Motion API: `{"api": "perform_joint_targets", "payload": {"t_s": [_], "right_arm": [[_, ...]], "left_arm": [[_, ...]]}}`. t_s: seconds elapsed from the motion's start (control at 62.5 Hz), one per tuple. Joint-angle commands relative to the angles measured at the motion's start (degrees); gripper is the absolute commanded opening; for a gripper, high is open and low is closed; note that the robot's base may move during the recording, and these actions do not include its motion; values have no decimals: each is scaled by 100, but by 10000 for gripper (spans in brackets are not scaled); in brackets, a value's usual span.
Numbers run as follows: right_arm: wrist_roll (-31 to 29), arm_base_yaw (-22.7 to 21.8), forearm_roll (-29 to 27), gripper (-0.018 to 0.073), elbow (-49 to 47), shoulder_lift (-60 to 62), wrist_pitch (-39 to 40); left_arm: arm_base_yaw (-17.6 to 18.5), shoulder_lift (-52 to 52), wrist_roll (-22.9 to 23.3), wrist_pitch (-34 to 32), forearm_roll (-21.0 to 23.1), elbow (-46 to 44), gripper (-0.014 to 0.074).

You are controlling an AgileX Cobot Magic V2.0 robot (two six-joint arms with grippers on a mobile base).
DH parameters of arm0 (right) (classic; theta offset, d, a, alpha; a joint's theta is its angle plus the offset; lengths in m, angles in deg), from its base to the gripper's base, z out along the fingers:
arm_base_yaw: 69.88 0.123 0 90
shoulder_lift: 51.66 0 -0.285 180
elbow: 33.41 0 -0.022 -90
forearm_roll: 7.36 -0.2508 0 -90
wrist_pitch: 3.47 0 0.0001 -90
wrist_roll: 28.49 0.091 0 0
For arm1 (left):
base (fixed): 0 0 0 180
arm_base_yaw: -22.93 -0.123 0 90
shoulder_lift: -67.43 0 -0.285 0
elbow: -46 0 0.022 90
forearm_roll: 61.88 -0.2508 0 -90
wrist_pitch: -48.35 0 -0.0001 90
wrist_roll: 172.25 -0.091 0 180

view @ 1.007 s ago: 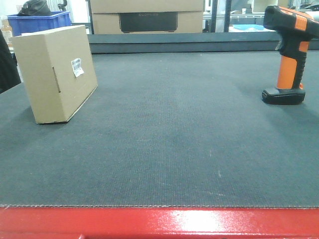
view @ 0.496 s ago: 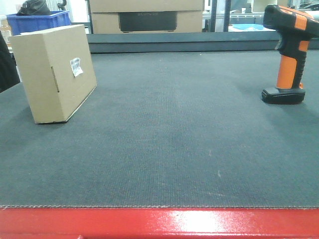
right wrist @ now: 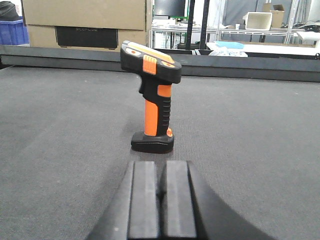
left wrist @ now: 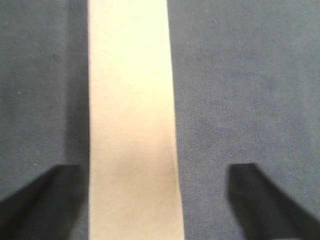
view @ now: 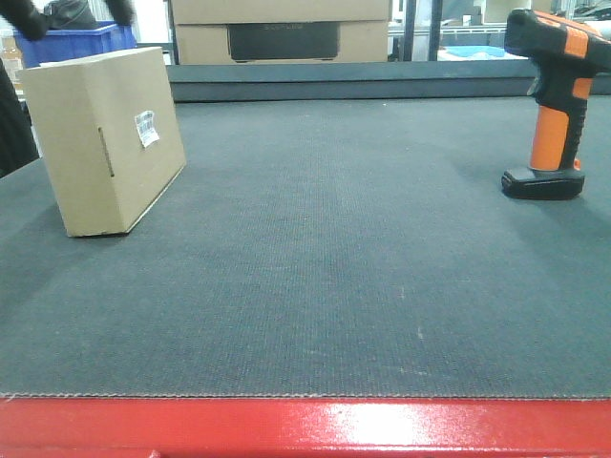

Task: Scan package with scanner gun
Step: 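Lower the left gripper over the cardboard box and close on it, then lift the box with the left gripper and tilt its label upward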

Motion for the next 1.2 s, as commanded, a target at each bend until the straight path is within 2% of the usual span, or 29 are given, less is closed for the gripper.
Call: {"api": "perform_joint_targets", "payload": {"t_s": [0.0, 0.128, 0.304, 0.688, 0.768, 0.848, 0.991, 1.103, 1.183], "right_arm": [[-3, -13, 18, -162, 0, 20, 139], [-3, -13, 18, -162, 0, 20, 139], [-3, -13, 18, -162, 0, 20, 139], [-3, -13, 18, -162, 0, 20, 139], [-3, -13, 18, -162, 0, 20, 139], [-3, -13, 18, -162, 0, 20, 139], [-3, -13, 18, -162, 0, 20, 139], [-3, -13, 18, -162, 0, 20, 139], [-3, -13, 18, -162, 0, 20, 139]], "left_arm": [[24, 114, 325, -39, -316, -58, 566], [24, 266, 356, -4, -479, -58, 570], [24, 468, 325, 50, -161, -58, 571], [34, 670, 315, 50, -195, -58, 554], [34, 670, 315, 50, -229, -58, 463], [34, 670, 315, 50, -228, -58, 300], [34, 670, 315, 38, -228, -58, -98], [34, 642, 315, 52, -187, -58, -111], [34, 470, 315, 62, 18, -58, -111]]}}
